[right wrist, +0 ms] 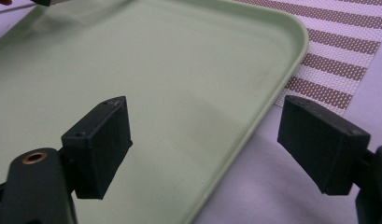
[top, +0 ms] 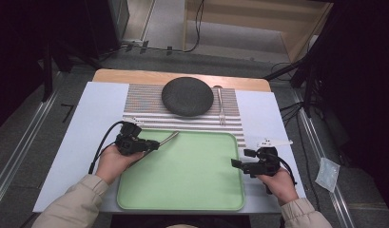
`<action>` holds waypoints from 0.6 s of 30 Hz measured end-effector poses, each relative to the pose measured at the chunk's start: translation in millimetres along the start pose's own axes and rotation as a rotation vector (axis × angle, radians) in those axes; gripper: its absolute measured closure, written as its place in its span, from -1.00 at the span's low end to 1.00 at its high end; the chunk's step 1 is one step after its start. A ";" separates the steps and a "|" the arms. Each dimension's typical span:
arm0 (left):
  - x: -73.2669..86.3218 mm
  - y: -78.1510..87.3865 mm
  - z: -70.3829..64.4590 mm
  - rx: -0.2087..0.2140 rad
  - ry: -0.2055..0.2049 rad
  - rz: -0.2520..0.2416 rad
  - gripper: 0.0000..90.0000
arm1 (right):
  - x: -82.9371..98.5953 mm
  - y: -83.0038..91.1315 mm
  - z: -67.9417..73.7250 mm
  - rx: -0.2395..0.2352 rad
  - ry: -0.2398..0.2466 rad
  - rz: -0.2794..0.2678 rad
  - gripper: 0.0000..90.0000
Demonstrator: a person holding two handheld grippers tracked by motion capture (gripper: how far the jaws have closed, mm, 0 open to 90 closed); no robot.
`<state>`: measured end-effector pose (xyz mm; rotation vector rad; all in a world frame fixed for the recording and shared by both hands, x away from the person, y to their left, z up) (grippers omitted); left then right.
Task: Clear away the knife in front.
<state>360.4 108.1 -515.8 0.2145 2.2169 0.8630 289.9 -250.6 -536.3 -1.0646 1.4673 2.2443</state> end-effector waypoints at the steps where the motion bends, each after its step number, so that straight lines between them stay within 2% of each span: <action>1: 0.9 -1.3 -0.2 0.003 0.001 0.005 0.79 | 0.0 0.0 0.0 0.002 0.001 0.001 -0.66; 7: 3.6 -8.8 -1.6 0.008 -0.002 0.027 0.79 | 0.1 -0.4 0.1 -0.002 0.009 0.003 -0.66; 14: 9.0 -17.3 1.2 -0.008 -0.027 0.065 0.78 | 0.1 -0.5 0.8 -0.003 0.003 0.005 -0.66; 17: 11.6 -20.1 3.3 -0.023 -0.055 0.092 0.78 | 0.2 -1.1 0.7 -0.005 0.012 0.005 -0.66; 18: 11.2 -19.9 2.5 -0.016 -0.063 0.086 0.78 | 0.3 -1.3 1.2 -0.006 0.011 0.007 -0.66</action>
Point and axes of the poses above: each handheld gripper's, and its own axes: y roughly backward along the jaws, x roughly out of its underside, z roughly to its left, the point moved 6 cm from there along -y, roughly forward along the jaws, and after that the axes turned 10 degrees about x, right-handed, at the moved point
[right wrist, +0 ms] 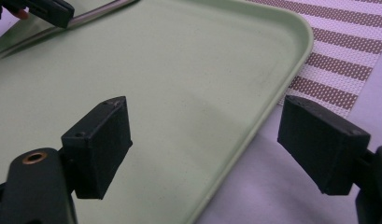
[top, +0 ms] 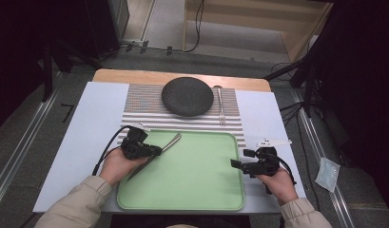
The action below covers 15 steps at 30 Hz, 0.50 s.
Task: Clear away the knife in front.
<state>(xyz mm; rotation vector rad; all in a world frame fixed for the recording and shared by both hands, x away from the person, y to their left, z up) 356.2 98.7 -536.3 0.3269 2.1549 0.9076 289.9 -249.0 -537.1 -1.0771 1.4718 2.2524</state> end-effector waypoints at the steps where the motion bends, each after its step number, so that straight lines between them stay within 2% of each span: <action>1: -1.2 1.6 -0.7 0.010 -0.005 -0.013 0.78 | 0.2 0.0 0.2 -0.003 0.004 0.004 -0.66; 3: -5.0 4.9 -3.6 0.054 -0.004 -0.058 0.70 | 0.3 -0.2 0.6 -0.003 0.006 0.005 -0.66; 5: -7.7 5.7 -5.7 0.076 0.003 -0.083 0.43 | 0.5 -0.4 0.2 -0.001 0.007 0.007 -0.66; 8: -10.6 3.8 -8.4 0.102 -0.015 -0.088 0.17 | 0.6 -0.4 -0.1 0.000 0.008 0.008 -0.66; 10: -12.2 1.7 -9.9 0.107 -0.031 -0.086 -0.05 | 0.8 -0.5 0.3 0.000 0.007 0.009 -0.66; 15: -16.7 -1.6 -11.8 0.081 -0.088 -0.092 -0.25 | 1.2 -0.9 0.3 -0.001 0.009 0.012 -0.66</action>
Point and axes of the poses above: each handheld gripper's, and its own axes: y roughly backward along the jaws, x roughly out of its underside, z roughly to its left, the point moved 6 cm from there along -y, roughly forward along the jaws, and after that the axes turned 10 degrees about x, right-handed, at the moved point
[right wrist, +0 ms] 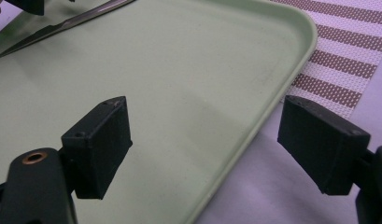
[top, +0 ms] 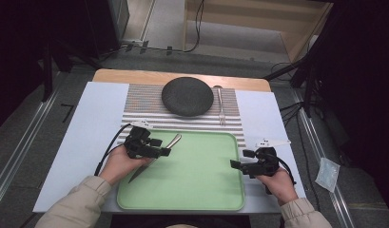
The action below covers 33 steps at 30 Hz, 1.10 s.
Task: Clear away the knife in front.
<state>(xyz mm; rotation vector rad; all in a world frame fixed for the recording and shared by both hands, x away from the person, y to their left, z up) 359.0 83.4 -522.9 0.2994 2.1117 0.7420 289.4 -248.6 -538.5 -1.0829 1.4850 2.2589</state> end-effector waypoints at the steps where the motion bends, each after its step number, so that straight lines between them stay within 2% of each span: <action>1: -0.7 -0.4 -0.3 -0.002 -0.003 0.000 -0.26 | 0.1 0.0 -0.1 0.000 -0.001 0.000 -0.66; 8: -6.4 -5.5 -3.9 0.000 -0.036 -0.008 -0.29 | 0.9 0.0 0.0 0.004 0.001 0.002 -0.66; 10: -8.1 -7.5 -6.1 0.019 -0.050 -0.003 -0.29 | 1.6 0.1 -0.1 0.004 0.008 0.004 -0.66; 13: -11.7 -11.6 -8.8 0.015 -0.071 0.010 -0.29 | 1.9 0.3 0.2 0.008 0.005 0.008 -0.66; 20: -19.8 -23.6 -11.2 0.040 -0.078 0.027 -0.15 | 2.9 0.9 -0.3 0.008 0.008 0.009 -0.66; 23: -21.8 -30.2 -13.7 0.037 -0.094 0.059 -0.07 | 3.4 1.5 -0.4 0.013 0.000 0.008 -0.66; 26: -24.9 -35.7 -15.5 0.041 -0.095 0.063 0.09 | 4.5 2.2 -1.2 0.010 0.001 0.006 -0.66; 29: -27.8 -39.7 -15.5 0.040 -0.098 0.067 0.35 | 5.3 3.1 -2.2 0.019 -0.005 0.007 -0.66; 33: -29.2 -44.0 -9.7 -0.002 -0.113 0.078 0.76 | 6.6 4.6 -2.5 0.020 -0.013 0.006 -0.66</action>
Point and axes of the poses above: each handheld gripper's, and its own axes: y roughly backward along the jaws, x roughly out of its underside, z roughly to its left, the point moved 6 cm from there along -y, roughly forward along the jaws, and after that the axes turned 10 degrees about x, right-handed, at the moved point
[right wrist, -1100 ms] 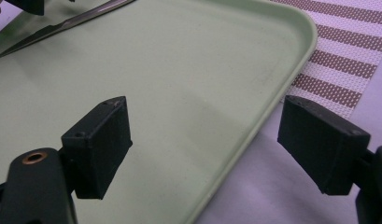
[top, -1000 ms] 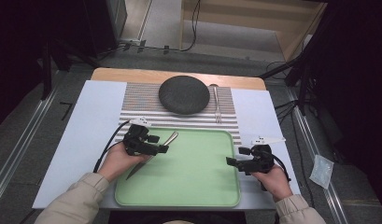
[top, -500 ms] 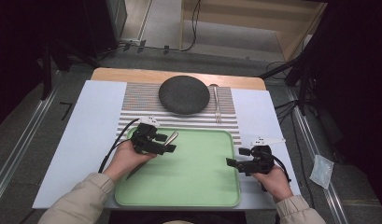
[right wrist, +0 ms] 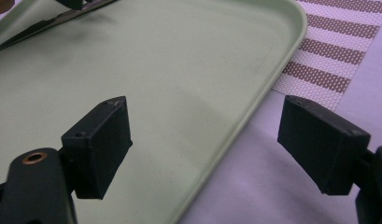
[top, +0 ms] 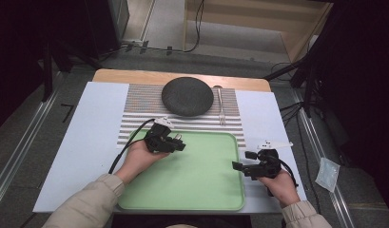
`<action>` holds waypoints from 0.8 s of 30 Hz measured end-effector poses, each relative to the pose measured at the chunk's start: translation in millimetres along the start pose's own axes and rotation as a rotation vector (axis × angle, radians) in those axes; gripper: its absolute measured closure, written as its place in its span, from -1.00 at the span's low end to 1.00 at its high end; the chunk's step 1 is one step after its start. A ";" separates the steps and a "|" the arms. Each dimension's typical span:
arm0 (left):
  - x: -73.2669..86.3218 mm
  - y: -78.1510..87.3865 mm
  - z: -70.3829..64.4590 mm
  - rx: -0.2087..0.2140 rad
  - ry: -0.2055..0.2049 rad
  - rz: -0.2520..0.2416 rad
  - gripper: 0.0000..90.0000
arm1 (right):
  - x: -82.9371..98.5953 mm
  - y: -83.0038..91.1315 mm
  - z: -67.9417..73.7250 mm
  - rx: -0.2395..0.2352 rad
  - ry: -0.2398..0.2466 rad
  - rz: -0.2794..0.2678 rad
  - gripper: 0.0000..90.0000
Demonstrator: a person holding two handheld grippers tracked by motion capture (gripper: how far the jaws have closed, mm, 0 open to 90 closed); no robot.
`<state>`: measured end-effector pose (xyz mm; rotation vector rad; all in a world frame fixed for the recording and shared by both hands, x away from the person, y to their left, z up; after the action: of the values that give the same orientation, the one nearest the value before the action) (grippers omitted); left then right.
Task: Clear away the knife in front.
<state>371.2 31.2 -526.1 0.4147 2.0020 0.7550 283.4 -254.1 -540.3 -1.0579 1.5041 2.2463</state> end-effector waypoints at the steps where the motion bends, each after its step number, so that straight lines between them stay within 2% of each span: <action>1: -0.4 -0.7 1.9 -0.001 0.001 -0.001 0.83 | 0.3 0.2 -0.6 0.005 0.001 -0.004 -0.66; 2: -0.5 -1.3 4.1 0.003 -0.001 0.005 0.96 | 0.7 0.9 -0.4 0.004 -0.006 0.000 -0.66; 3: -1.0 -2.3 6.3 0.001 0.007 0.006 1.00 | 1.0 1.2 -0.6 0.005 -0.008 -0.002 -0.66; 5: -0.6 -5.4 10.6 0.004 0.021 0.025 1.00 | 1.5 1.9 -1.2 0.008 -0.009 -0.001 -0.66; 9: 3.3 -9.9 19.6 -0.032 0.024 0.064 1.00 | 2.8 2.4 -2.1 0.008 -0.001 -0.001 -0.66; 12: 4.0 -7.6 25.4 -0.031 0.045 0.052 1.00 | 3.5 2.1 -2.7 0.012 -0.005 0.004 -0.66; 21: 6.7 -2.0 29.7 -0.026 0.041 0.057 1.00 | 3.0 3.1 -2.1 0.012 -0.004 0.001 -0.66; 24: 8.1 0.8 31.5 -0.019 0.052 0.060 1.00 | 3.0 3.8 -1.9 0.013 -0.005 0.006 -0.66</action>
<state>394.0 47.2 -542.9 0.4495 2.0366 0.8294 280.0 -258.1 -540.1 -1.0438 1.5201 2.2383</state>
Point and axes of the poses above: each handheld gripper's, and its own axes: y roughly backward along the jaws, x roughly out of its underside, z roughly to its left, the point moved 6 cm from there along -y, roughly forward along the jaws, and after that the axes turned 10 degrees about x, right-handed, at the moved point
